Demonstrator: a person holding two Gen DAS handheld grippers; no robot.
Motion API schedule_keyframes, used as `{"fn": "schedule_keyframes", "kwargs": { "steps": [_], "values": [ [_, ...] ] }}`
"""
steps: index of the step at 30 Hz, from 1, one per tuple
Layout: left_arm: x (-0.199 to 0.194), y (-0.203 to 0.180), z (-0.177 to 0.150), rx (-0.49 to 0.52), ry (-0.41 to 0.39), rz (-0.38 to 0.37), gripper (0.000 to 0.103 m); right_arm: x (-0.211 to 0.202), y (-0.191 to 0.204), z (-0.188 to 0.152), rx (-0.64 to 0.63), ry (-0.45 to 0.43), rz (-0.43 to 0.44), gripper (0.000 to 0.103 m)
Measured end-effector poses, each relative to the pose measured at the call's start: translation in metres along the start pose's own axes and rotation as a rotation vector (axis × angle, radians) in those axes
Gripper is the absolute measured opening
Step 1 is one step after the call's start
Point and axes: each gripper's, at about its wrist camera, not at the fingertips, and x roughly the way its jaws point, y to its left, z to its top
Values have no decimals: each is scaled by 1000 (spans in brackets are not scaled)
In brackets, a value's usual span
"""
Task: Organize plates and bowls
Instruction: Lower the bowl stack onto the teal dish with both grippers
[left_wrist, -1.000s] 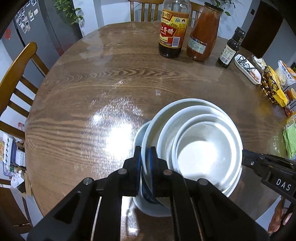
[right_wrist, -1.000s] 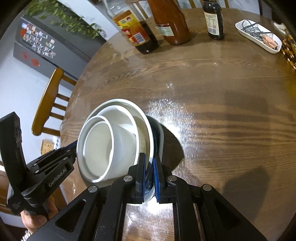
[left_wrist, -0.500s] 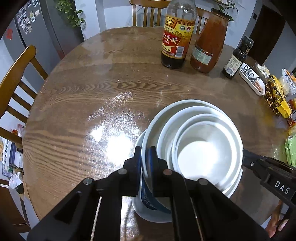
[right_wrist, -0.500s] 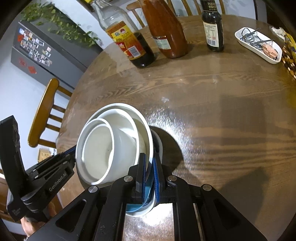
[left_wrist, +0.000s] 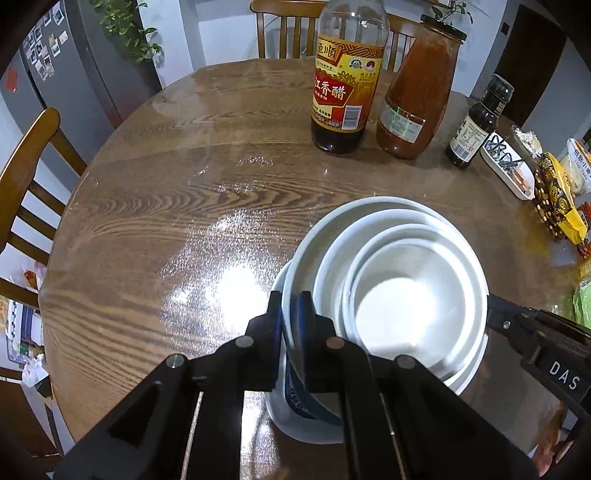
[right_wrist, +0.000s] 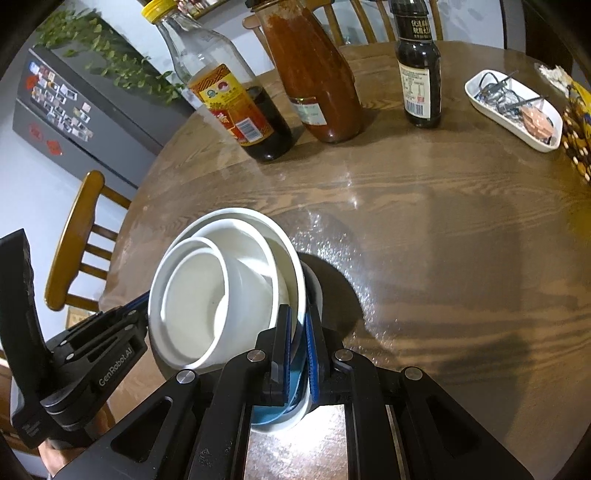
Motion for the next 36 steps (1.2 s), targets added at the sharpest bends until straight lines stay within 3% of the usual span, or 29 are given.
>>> {"fn": "schedule_keyframes", "kwargs": {
  "steps": [36],
  "values": [
    [4, -1, 4, 21, -1, 4, 6, 1, 5, 6, -37, 7, -41, 12]
  ]
}}
